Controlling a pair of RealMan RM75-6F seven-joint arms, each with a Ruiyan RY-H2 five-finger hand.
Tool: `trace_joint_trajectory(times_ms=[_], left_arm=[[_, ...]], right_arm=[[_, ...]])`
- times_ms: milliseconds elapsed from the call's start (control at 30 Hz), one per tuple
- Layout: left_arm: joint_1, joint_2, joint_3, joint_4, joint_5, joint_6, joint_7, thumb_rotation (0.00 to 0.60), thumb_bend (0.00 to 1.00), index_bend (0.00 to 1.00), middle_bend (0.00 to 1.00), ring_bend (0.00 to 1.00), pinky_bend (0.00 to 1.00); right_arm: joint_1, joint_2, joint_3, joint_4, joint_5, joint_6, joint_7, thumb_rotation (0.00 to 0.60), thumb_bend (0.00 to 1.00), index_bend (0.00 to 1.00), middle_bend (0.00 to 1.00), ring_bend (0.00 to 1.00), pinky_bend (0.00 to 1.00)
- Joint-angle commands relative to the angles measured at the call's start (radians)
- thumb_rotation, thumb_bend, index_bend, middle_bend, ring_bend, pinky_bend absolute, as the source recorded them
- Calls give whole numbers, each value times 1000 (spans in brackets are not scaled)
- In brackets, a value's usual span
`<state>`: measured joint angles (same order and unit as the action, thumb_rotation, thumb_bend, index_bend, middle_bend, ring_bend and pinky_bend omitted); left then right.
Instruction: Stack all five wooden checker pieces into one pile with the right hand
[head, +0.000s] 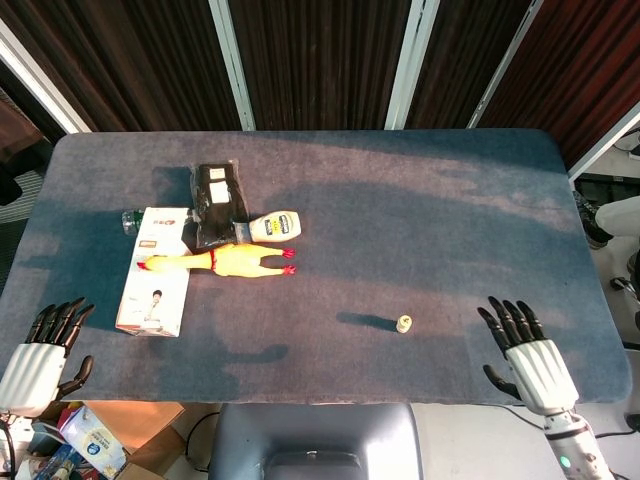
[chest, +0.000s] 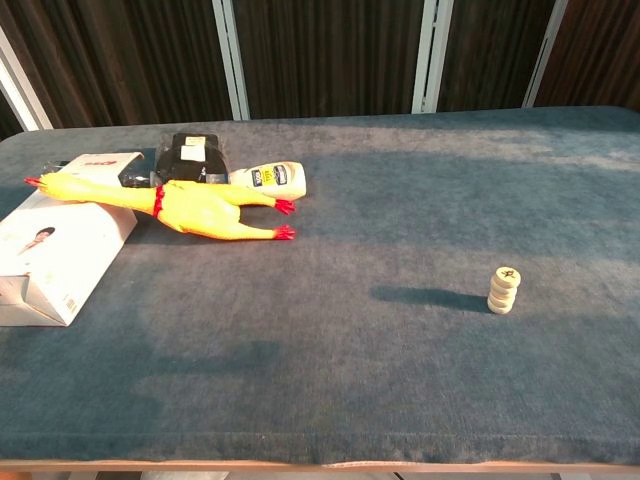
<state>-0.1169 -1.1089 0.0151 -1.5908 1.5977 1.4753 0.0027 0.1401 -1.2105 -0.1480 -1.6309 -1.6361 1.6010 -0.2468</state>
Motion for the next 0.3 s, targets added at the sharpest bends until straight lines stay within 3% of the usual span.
trace_joint_trajectory(times_ms=[33,300], left_arm=[[0,0,-1,1,0,3,-5,600,479,0,0,0,0],[6,1,0,3,2,12,0,600,478,0,0,0,0]], right_arm=[[-31,8,-7,9,-20,21,3,600,373,58,0,0,0],[-30,16,10,0,-5,-17,9,600,373,57,0,0,0]])
